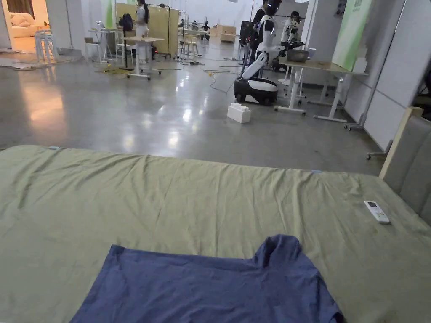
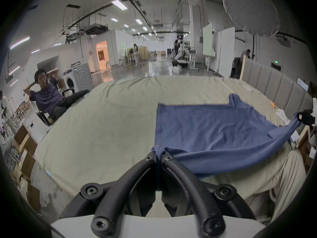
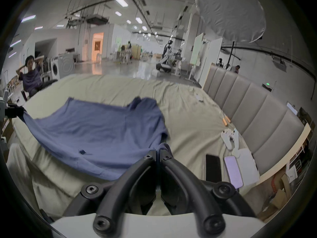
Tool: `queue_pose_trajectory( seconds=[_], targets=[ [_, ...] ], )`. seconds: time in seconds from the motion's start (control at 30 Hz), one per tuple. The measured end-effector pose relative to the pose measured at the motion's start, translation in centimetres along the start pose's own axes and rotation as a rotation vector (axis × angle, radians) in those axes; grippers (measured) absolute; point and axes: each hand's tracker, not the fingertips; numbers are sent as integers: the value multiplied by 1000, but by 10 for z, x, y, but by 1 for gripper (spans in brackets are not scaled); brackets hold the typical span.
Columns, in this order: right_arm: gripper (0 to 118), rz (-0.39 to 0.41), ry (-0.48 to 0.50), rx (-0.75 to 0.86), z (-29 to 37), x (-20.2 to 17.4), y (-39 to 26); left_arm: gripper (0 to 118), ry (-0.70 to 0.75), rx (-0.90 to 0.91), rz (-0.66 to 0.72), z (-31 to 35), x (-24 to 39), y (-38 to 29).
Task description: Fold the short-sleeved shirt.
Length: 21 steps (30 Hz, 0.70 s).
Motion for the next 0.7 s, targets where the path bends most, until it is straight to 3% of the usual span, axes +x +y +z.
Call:
queue_pose_trajectory(
  seconds=[0.2,0.4,0.6,0.67,0.7],
  targets=[
    [3,142,-2,-191,-26,-9,-34,4,-10,-132,-2,-20,-5,-28],
    [3,205,-12,-306,-53,-20,-48,5,-4,-307,-128,-51,3,-47],
    [5,252,7,-497,-84,-32,-62,5,11,-426,-99,-73,8,-62],
    [14,244,6,-506,-88,-34,-64,5,16,-435,-100,-75,13,-65],
    [28,248,-1,-507,-88,-34,-63,8,16,-434,-101,-74,14,-65]
  ],
)
